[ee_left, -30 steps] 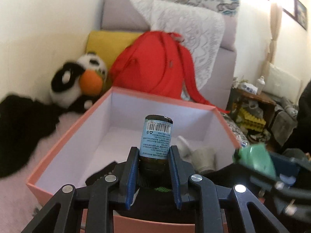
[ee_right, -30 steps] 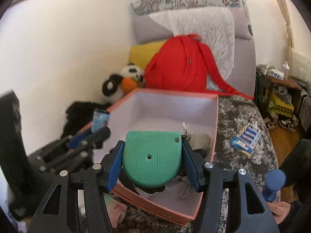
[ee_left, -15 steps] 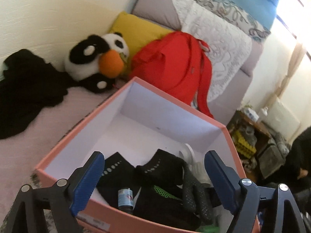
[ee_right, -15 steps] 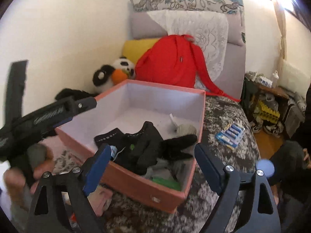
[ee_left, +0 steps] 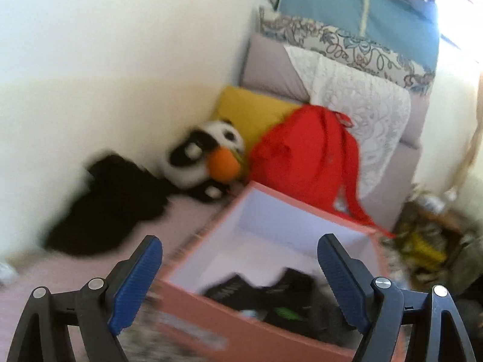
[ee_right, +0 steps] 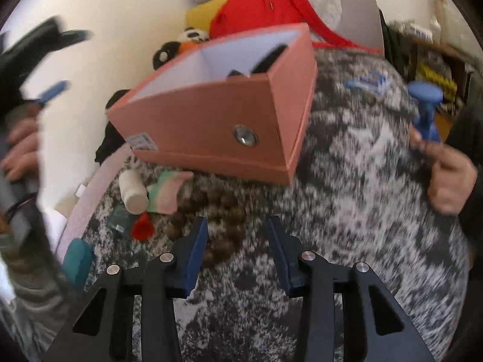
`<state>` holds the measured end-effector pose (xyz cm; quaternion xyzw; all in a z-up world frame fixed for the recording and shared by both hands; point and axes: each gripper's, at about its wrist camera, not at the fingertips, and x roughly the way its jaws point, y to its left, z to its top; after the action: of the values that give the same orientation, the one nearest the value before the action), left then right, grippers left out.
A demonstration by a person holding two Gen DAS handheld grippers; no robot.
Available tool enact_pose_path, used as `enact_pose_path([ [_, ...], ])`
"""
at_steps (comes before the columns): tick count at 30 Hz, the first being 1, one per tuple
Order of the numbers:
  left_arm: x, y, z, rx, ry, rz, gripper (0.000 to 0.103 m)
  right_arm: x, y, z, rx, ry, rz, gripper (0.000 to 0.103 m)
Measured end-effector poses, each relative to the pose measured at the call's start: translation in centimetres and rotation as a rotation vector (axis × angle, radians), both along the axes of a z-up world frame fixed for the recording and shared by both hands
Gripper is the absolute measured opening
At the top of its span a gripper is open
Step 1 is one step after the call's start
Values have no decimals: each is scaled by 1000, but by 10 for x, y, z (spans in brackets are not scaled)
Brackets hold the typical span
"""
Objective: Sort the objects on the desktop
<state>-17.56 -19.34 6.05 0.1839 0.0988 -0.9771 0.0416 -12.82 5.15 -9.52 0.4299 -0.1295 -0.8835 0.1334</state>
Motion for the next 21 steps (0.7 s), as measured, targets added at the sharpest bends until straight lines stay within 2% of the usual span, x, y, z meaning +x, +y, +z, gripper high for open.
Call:
enact_pose_path([
  [1,7,-3,0,-30,-6,-5,95,1,0,-2,-3,-3,0,44],
  [3,24,-16,-13,-63,-46,-7,96,1,-1,-4,4,-1,3,45],
  [6,29,-38,-37,-32,-105,18,97,1,-3,-7,14,1,8,45],
  [8,17,-47,-50,-40,-160,41,97,0,-6,-10,28,4,13,45],
  [10,-1,-59,-70,-11,-232,83,97,-6,-13,-14,51,7,27,45],
  [12,-21,-63,-96,11,-330,48,97,-9,-21,-18,68,0,49,45],
  [14,-38,-59,-123,-3,-436,24,97,-11,-28,-22,94,-1,65,46],
  [16,-46,-44,-141,-65,-489,-32,96,-13,-33,-27,109,-6,78,47],
  [18,-49,-23,-153,-145,-520,-98,96,-16,-37,-32,127,-15,87,52],
  [21,-41,11,-159,-288,-503,-180,97,-20,-39,-39,133,-30,96,55],
])
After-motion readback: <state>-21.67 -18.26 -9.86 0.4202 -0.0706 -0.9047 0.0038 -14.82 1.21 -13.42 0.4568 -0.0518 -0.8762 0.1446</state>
